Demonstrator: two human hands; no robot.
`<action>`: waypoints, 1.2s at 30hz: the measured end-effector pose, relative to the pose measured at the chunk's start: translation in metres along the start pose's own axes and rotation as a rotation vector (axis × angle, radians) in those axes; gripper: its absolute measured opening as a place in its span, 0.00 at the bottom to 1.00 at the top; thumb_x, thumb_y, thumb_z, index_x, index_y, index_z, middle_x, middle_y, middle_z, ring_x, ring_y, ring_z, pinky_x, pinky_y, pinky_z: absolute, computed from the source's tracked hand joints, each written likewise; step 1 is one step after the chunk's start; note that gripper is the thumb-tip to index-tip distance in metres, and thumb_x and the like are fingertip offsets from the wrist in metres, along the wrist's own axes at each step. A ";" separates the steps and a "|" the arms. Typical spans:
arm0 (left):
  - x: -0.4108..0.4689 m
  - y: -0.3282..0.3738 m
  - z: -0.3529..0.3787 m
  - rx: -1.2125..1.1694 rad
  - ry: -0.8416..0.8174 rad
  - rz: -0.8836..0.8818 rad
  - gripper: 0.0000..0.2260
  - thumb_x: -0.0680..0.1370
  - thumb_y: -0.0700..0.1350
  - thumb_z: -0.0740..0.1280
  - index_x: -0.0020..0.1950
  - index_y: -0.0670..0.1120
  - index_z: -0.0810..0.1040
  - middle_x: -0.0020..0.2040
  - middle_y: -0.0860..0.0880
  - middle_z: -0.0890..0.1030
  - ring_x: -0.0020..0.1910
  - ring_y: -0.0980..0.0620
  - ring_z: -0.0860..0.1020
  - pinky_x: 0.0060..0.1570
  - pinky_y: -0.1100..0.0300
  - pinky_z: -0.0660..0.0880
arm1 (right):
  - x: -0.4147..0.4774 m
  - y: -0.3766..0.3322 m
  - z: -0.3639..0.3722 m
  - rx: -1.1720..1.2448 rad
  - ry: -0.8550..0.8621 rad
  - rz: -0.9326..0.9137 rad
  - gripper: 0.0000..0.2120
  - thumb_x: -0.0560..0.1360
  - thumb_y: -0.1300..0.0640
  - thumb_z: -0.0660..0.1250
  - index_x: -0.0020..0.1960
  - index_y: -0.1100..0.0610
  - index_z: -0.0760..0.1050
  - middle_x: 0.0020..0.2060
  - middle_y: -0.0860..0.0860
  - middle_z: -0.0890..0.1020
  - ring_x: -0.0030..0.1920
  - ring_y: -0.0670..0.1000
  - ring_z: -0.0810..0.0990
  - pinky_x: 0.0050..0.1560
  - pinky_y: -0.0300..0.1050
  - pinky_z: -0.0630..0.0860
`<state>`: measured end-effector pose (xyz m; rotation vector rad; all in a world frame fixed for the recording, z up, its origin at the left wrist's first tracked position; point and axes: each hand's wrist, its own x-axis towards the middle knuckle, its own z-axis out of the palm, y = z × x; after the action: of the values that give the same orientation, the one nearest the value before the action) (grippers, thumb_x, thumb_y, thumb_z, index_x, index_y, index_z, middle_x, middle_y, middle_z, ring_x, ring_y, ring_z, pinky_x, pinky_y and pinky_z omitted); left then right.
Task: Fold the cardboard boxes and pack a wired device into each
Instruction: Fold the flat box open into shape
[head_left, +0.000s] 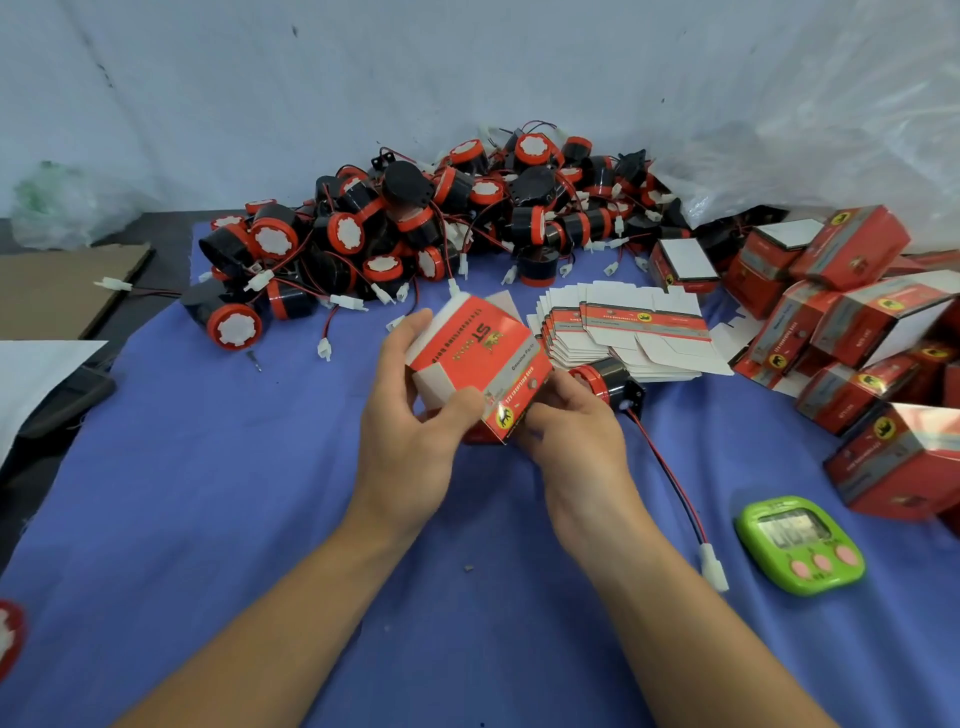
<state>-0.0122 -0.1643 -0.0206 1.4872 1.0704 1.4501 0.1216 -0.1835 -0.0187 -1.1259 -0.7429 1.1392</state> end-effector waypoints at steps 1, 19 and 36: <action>0.000 0.000 -0.002 0.072 0.005 0.063 0.32 0.70 0.47 0.72 0.72 0.62 0.70 0.61 0.61 0.81 0.60 0.56 0.81 0.55 0.59 0.81 | 0.000 -0.002 -0.001 0.070 -0.005 0.040 0.26 0.73 0.77 0.58 0.58 0.55 0.82 0.55 0.53 0.87 0.56 0.52 0.86 0.65 0.55 0.79; -0.005 0.011 -0.008 0.231 -0.277 0.170 0.12 0.65 0.40 0.66 0.43 0.52 0.84 0.39 0.54 0.84 0.38 0.50 0.81 0.42 0.56 0.78 | 0.003 -0.006 -0.004 -0.191 -0.184 -0.024 0.18 0.70 0.46 0.72 0.56 0.53 0.83 0.50 0.58 0.86 0.55 0.59 0.85 0.65 0.63 0.78; 0.010 0.003 -0.005 0.103 -0.086 0.017 0.16 0.70 0.47 0.67 0.55 0.59 0.81 0.51 0.59 0.84 0.50 0.58 0.81 0.46 0.66 0.76 | 0.006 -0.029 -0.025 -0.507 -0.206 -0.230 0.17 0.76 0.66 0.67 0.55 0.50 0.87 0.49 0.45 0.88 0.52 0.44 0.85 0.54 0.39 0.78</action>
<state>-0.0171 -0.1559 -0.0143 1.6201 1.0966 1.3467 0.1550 -0.1856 0.0004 -1.3066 -1.3396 0.9001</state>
